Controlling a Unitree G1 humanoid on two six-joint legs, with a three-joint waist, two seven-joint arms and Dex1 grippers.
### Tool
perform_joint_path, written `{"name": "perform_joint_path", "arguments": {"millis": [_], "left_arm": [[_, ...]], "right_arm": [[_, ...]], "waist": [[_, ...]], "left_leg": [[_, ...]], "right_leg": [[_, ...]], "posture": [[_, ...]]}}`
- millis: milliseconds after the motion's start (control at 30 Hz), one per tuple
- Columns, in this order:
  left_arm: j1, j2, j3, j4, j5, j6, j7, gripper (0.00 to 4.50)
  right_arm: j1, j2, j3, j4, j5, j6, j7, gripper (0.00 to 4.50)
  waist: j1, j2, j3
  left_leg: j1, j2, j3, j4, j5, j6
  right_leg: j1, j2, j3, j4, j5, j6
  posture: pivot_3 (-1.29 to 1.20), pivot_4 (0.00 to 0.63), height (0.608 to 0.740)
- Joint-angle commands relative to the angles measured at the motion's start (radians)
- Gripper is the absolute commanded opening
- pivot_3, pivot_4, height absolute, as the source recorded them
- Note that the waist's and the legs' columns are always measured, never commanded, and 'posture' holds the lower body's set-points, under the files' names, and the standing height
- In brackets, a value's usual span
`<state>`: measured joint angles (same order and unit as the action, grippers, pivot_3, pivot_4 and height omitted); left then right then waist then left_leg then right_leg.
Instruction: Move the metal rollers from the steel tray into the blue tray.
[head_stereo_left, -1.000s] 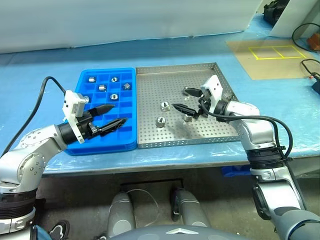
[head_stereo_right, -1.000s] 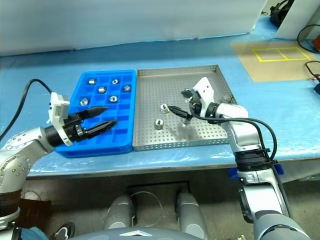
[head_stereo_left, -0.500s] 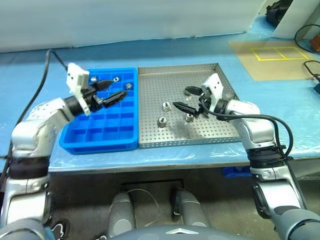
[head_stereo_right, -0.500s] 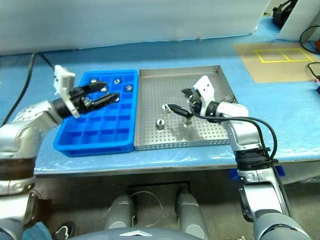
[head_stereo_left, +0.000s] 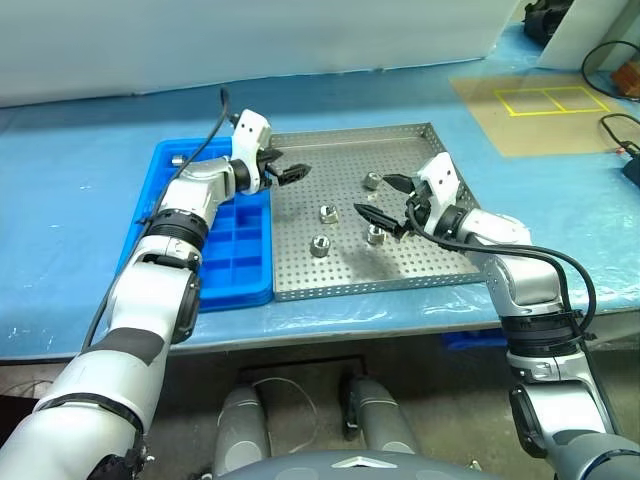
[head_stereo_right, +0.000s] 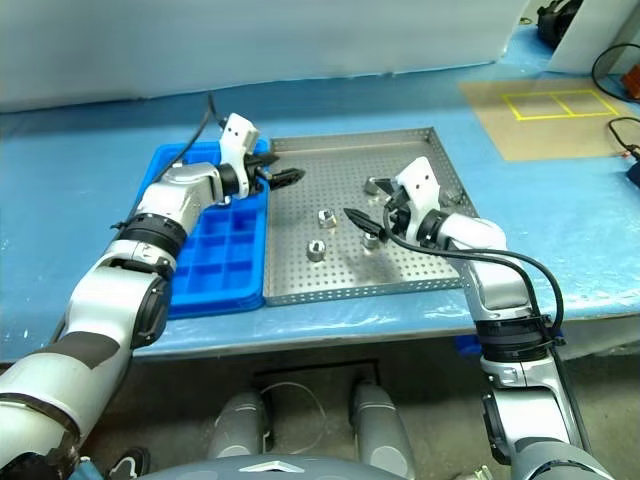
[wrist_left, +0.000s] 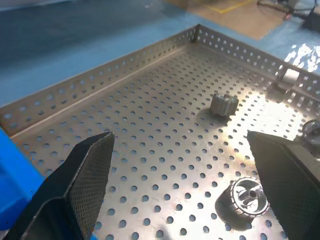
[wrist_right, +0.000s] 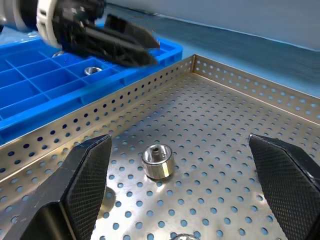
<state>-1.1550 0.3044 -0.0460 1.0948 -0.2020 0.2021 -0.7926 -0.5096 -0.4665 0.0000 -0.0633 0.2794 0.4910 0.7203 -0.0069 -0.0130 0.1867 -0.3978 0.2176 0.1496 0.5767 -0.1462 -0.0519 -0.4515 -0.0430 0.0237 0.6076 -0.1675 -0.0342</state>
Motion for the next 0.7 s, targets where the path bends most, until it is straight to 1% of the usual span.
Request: {"name": "perform_joint_path", "arguments": {"millis": [33, 167, 333, 367, 433, 567, 700], "left_arm": [[-0.042, -0.032, 0.008, 0.076, 0.042, -0.045, -0.003, 4.47], [-0.042, -0.073, 0.009, 0.126, 0.080, -0.048, -0.007, 4.47], [-0.063, -0.129, 0.038, 0.143, 0.079, -0.036, -0.013, 4.47], [-0.066, -0.137, 0.038, 0.145, 0.083, -0.034, -0.012, 4.47], [-0.066, -0.155, 0.032, 0.150, 0.095, -0.034, -0.011, 4.47], [-0.059, -0.181, 0.008, 0.168, 0.148, -0.059, 0.041, 4.47], [-0.063, -0.200, -0.008, 0.196, 0.207, -0.051, 0.139, 4.47]], "right_arm": [[0.007, -0.002, -0.032, -0.065, 0.024, 0.011, -0.024, 4.50], [0.032, -0.002, -0.036, -0.102, 0.026, 0.027, -0.046, 4.50], [0.052, -0.004, -0.047, -0.132, 0.032, 0.038, -0.072, 4.50], [0.057, -0.004, -0.047, -0.138, 0.033, 0.040, -0.077, 4.50], [0.069, -0.002, -0.049, -0.152, 0.037, 0.045, -0.087, 4.50], [0.091, 0.006, -0.046, -0.179, 0.041, 0.052, -0.108, 4.50], [0.107, 0.010, -0.048, -0.182, 0.036, 0.048, -0.129, 4.50]], "waist": [[-0.003, 0.000, 0.000], [-0.004, 0.000, 0.000], [-0.006, 0.000, 0.000], [-0.006, 0.000, 0.000], [-0.007, 0.000, 0.000], [-0.010, 0.000, 0.000], [-0.015, 0.000, 0.000]], "left_leg": [[0.000, 0.000, 0.000, 0.000, -0.001, 0.001], [0.000, -0.002, 0.000, 0.001, -0.001, 0.002], [0.010, -0.004, 0.000, 0.001, -0.005, 0.008], [0.012, -0.005, 0.000, 0.001, -0.005, 0.008], [0.011, -0.008, 0.001, 0.001, -0.005, 0.008], [0.011, -0.011, 0.001, 0.001, -0.006, 0.010], [0.010, -0.011, 0.001, 0.001, -0.007, 0.012]], "right_leg": [[0.001, 0.000, 0.000, -0.001, 0.000, 0.000], [0.002, -0.002, 0.000, -0.001, 0.000, 0.000], [0.013, -0.005, 0.000, -0.004, 0.000, 0.001], [0.015, -0.005, 0.000, -0.005, -0.003, 0.006], [0.015, -0.008, 0.000, -0.005, -0.004, 0.008], [0.016, -0.011, 0.000, -0.006, -0.004, 0.008], [0.015, -0.011, 0.000, -0.007, -0.004, 0.008]], "posture": [[-0.41, 0.150, 0.740], [-0.44, 0.150, 0.740], [-0.46, 0.150, 0.740], [-0.46, 0.150, 0.740], [-0.47, 0.150, 0.740], [-0.50, 0.150, 0.740], [-0.51, 0.150, 0.740]]}}
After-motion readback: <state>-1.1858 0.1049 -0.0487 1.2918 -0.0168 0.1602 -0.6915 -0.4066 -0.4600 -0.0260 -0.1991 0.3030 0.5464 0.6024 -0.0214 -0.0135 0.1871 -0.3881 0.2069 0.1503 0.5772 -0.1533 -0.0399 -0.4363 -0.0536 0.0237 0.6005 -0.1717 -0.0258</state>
